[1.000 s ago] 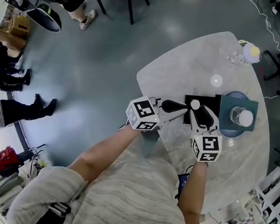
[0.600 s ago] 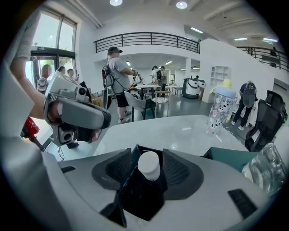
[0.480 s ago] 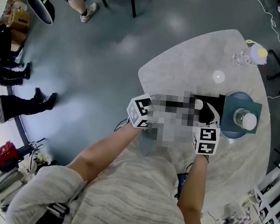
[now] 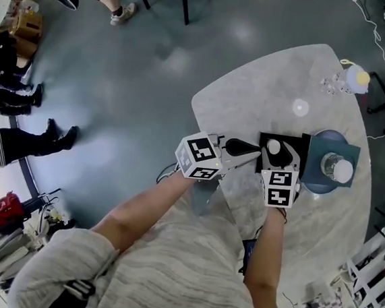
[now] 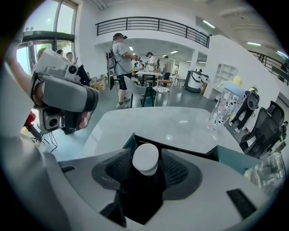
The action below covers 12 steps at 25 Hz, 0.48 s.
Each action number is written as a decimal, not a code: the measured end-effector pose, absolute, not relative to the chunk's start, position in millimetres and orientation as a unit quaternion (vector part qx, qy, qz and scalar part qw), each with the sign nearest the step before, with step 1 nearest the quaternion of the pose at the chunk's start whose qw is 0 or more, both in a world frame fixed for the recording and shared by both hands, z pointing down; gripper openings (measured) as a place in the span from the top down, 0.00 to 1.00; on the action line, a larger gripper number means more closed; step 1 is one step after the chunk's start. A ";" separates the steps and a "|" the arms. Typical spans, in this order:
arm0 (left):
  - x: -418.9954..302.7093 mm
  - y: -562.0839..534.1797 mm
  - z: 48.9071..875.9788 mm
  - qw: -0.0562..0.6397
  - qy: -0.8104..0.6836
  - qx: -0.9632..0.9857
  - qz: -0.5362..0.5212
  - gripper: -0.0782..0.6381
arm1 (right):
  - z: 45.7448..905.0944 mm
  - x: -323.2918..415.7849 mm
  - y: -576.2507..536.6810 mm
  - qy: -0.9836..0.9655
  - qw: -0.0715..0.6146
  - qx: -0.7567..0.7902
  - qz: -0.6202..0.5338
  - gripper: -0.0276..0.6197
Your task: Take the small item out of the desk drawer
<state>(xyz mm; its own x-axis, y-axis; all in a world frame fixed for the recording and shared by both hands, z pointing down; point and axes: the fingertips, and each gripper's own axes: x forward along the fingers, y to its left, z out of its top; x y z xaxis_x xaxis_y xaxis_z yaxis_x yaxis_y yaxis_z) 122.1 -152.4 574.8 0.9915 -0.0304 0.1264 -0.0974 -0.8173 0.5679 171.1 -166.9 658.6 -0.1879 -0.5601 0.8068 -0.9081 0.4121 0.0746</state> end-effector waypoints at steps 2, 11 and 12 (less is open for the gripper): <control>122.5 -151.5 573.5 0.300 -0.032 0.952 0.055 0.87 | 659.7 171.8 -167.4 -0.736 0.403 0.498 0.221 0.66; 122.2 -148.8 570.8 0.298 -0.029 0.952 0.055 0.87 | 663.2 172.4 -168.1 -0.731 0.409 0.497 0.226 0.68; 121.7 -148.4 570.5 0.298 -0.029 0.953 0.055 0.87 | 663.4 172.1 -167.8 -0.731 0.410 0.496 0.226 0.68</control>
<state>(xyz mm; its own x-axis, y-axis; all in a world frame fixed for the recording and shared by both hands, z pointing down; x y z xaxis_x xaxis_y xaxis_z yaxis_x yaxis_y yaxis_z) 121.7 -148.4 570.5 0.9923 -0.0226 0.1214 -0.0878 -0.8205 0.5649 172.1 -167.8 663.4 -0.1713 -0.5396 0.8243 -0.9108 0.4056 0.0763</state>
